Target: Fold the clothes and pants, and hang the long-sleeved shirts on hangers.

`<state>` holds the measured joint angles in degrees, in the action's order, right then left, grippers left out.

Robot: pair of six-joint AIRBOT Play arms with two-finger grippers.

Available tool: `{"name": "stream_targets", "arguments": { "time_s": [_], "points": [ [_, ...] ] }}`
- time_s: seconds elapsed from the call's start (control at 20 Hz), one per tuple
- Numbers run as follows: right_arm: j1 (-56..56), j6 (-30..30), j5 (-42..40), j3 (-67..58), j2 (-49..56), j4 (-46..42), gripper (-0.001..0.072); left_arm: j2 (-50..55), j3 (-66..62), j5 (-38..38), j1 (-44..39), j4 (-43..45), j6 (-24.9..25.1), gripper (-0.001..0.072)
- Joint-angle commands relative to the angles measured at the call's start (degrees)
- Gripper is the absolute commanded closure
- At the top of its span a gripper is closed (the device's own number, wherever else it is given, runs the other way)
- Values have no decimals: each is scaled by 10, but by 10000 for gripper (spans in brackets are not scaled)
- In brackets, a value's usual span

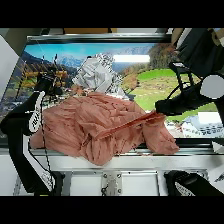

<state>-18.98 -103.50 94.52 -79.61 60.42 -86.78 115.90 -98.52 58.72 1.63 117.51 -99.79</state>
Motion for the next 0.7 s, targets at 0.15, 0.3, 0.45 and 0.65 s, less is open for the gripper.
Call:
{"name": "stream_targets", "arguments": {
  "time_s": [0.15,0.3,0.45,0.65],
  "points": [
    [0,0,0,0,0,0,704,-47,-100,46,-16,10,26,697],
    [0,0,0,0,0,0,704,-95,-100,54,-42,10,48,697],
    [0,0,0,0,0,0,705,-141,-100,65,-75,10,66,697],
    [0,0,0,0,0,0,704,-198,-100,97,-125,6,104,697]
  ]
}}
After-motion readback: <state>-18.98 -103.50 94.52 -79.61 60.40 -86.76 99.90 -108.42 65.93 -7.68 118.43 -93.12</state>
